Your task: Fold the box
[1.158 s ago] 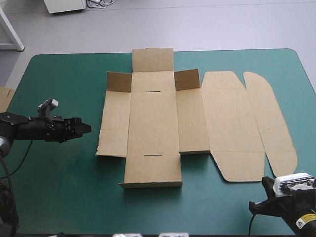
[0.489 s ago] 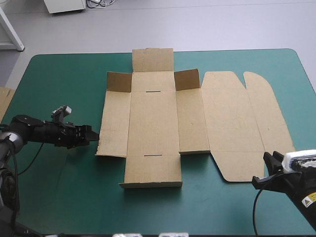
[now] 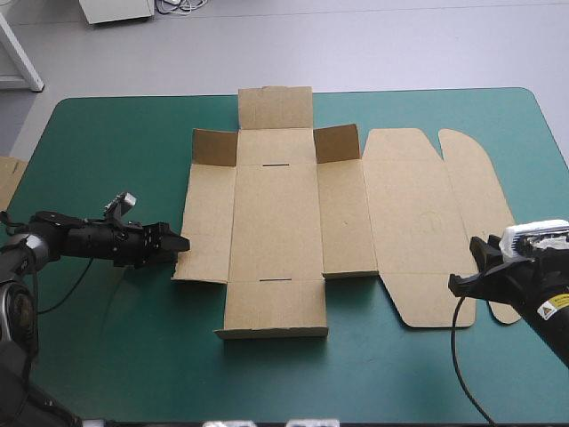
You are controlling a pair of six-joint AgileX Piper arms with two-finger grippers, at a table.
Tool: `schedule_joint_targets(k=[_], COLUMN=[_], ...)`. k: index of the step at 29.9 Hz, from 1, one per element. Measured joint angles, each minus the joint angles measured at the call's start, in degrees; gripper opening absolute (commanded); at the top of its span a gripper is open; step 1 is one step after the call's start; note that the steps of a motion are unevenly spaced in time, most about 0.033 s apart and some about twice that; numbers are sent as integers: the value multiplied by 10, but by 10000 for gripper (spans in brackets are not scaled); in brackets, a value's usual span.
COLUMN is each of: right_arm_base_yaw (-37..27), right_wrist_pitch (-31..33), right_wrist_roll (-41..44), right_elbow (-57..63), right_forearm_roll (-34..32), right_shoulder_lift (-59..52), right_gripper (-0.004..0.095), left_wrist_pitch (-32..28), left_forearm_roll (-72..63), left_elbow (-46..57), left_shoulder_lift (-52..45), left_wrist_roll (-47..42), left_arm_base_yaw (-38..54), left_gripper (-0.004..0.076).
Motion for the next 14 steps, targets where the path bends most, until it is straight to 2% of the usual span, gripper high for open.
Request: schedule_joint_targets(k=[11,14], right_arm_base_yaw=[0,0], right_wrist_pitch=[-24,-24], right_wrist_roll=[-3,-3], right_elbow=[-8,-8], right_forearm_roll=[0,0], right_shoulder_lift=[9,9], right_gripper=[246,246], left_wrist_pitch=[32,27], left_forearm_roll=[-58,-70], left_elbow=[-6,-6], left_shoulder_lift=[41,43], left_wrist_roll=[24,32], left_arm_base_yaw=[-45,-67], left_gripper=[407,359])
